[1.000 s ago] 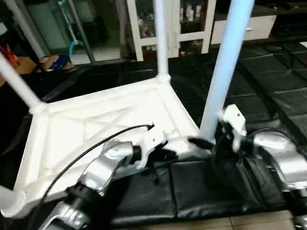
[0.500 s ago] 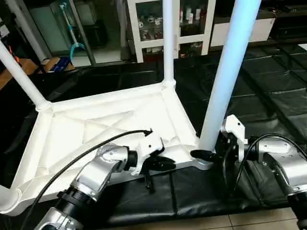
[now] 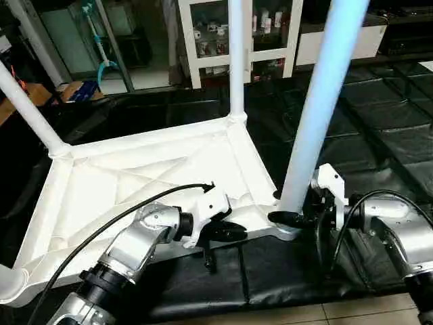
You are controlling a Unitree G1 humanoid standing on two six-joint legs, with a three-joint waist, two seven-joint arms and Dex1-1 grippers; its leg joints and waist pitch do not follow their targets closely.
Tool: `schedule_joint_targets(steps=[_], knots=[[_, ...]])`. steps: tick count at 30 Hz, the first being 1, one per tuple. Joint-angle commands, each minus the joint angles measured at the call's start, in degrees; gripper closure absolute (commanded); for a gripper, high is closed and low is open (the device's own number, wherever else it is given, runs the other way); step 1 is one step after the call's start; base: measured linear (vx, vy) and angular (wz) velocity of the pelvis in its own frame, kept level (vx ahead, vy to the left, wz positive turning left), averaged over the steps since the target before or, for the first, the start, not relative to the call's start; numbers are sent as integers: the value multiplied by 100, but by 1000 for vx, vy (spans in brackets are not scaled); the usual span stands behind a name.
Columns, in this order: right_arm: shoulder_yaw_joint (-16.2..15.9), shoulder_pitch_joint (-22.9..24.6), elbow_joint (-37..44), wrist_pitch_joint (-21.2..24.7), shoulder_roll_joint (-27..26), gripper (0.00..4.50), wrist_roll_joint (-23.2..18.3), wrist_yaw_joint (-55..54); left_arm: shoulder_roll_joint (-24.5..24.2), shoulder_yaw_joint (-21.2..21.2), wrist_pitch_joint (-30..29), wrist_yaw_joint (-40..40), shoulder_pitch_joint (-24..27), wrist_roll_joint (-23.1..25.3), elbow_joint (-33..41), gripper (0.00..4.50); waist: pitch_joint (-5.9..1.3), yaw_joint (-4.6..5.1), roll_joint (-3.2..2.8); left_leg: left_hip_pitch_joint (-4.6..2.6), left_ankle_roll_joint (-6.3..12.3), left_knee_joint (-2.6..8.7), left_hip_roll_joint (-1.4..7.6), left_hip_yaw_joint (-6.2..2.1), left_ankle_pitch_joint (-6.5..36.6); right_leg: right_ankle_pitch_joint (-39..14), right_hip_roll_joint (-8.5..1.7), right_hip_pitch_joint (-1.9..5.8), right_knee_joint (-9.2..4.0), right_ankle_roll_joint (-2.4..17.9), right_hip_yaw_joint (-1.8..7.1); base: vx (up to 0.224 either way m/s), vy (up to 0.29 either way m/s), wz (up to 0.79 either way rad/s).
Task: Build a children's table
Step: Rotate leg to tighten
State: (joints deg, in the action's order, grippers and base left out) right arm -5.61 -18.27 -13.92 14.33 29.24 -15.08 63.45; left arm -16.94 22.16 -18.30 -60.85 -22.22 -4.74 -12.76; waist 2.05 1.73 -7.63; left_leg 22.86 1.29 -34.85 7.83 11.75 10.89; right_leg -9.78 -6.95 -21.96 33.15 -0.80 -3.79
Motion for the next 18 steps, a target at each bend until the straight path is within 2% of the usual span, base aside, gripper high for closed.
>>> schedule_joint_targets(steps=[1, 2, 4, 5, 6, 7, 8, 9, 10, 11, 12, 13, 15, 16, 17, 18], knots=[[139, -123, -265, 115, -179, 215, 222, -833, 72, 274, -45, -149, 22, 26, -61, 450, -276, 33, 136, -116, 86, 572, 485, -307, 2414, -1995, -232, 135, -393, 1202, 168, 0, 0, 0], [168, -156, -322, 115, -259, 216, 286, -1060, 120, 257, -34, -58, -17, 62, -125, 450, -262, 72, 131, -154, -41, 580, 482, -314, 2672, -2306, -225, 89, -422, 1115, 169, 0, 0, 0], [205, -194, -385, 127, -356, 216, 350, -1327, 184, 230, -19, 61, -67, 103, -207, 450, -256, 111, 139, -178, -144, 579, 478, -330, 2905, -2501, -226, 69, -439, 1061, 172, 0, 0, 0], [265, -255, -463, 190, -536, 216, 409, -1740, 323, 170, -1, 299, -178, 164, -382, 450, -229, 178, 130, -172, -265, 592, 467, -352, 3190, -2788, -228, 47, -460, 965, 167, 0, 0, 0], [380, -362, -607, 280, -816, 217, 572, -2496, 510, 86, 12, 716, -352, 295, -654, 450, -221, 203, 102, -177, -321, 592, 457, -361, 3280, -2895, -220, 27, -468, 921, 158, 0, 0, 0], [397, -378, -628, 292, -856, 219, 596, -2604, 536, 74, 14, 776, -377, 313, -693, 450, -212, 259, 127, -197, -436, 590, 435, -375, 3462, -3137, -216, -2, -504, 812, 138, 0, 0, 0], [452, -435, -704, 361, -1003, 219, 711, -3011, 618, 33, 21, 965, -463, 369, -823, 450, -218, 292, 124, -201, -457, 591, 430, -398, 3538, -3237, -222, 17, -510, 745, 123, -57, 12, -4], [536, -586, -941, 396, -1327, 221, 1048, -4060, 801, -81, -52, 1557, -669, 542, -1139, 450, -203, 339, 138, -203, -473, 589, 419, -411, 3700, -3476, -223, -7, -544, 630, 106, -56, 12, -3], [550, -616, -989, 400, -1392, 227, 1116, -4272, 837, -105, -68, 1675, -711, 576, -1203, 450, -182, 371, 100, -213, -519, 582, 415, -414, 3771, -3586, -222, -47, -556, 590, 107, -56, 12, -3], [680, -768, -1177, 393, -1881, 237, 1215, -5223, 1126, -346, -175, 2366, -934, 631, -1542, 450, -173, 488, 107, -274, -614, 557, 367, -453, 4102, -3931, -183, -82, -635, 387, -7, -70, 8, -2], [693, -790, -1191, 367, -1976, 237, 1225, -5375, 1189, -412, -180, 2523, -976, 637, -1605, 450, -169, 524, 100, -311, -622, 565, 359, -459, 4230, -3941, -170, -101, -662, 343, -49, -67, 11, -1], [631, -832, -1211, 302, -2150, 239, 1267, -5533, 1293, -516, -146, 2787, -1061, 648, -1718, 450, -157, 562, 88, -332, -631, 611, 378, -492, 4471, -3839, -142, -60, -684, 274, -114, -67, 11, -1], [488, -898, -1229, 150, -2383, 244, 1404, -5777, 1434, -618, -113, 3067, -1175, 664, -1869, 450, -162, 618, 72, -291, -667, 713, 413, -499, 4708, -3382, -122, 41, -632, 318, -168, 0, 0, 0], [434, -945, -1251, 17, -2530, 244, 1375, -5734, 1504, -678, -56, 3195, -1242, 672, -1961, 450, -160, 653, 74, -247, -711, 792, 444, -498, 4826, -3125, -137, 105, -561, 377, -176, 0, 0, 0], [390, -985, -1275, -89, -2630, 245, 1338, -5655, 1546, -714, -13, 3253, -1281, 672, -2010, 450, -160, 653, 54, -235, -745, 829, 450, -491, 4879, -2984, -161, 112, -518, 442, -141, 0, 0, 0], [325, -1047, -1317, -315, -2753, 245, 1311, -5552, 1594, -756, 86, 3331, -1330, 672, -2087, 450, -164, 681, 88, -271, -729, 760, 407, -462, 4822, -3203, -200, 41, -596, 457, -135, 0, 0, 0]])
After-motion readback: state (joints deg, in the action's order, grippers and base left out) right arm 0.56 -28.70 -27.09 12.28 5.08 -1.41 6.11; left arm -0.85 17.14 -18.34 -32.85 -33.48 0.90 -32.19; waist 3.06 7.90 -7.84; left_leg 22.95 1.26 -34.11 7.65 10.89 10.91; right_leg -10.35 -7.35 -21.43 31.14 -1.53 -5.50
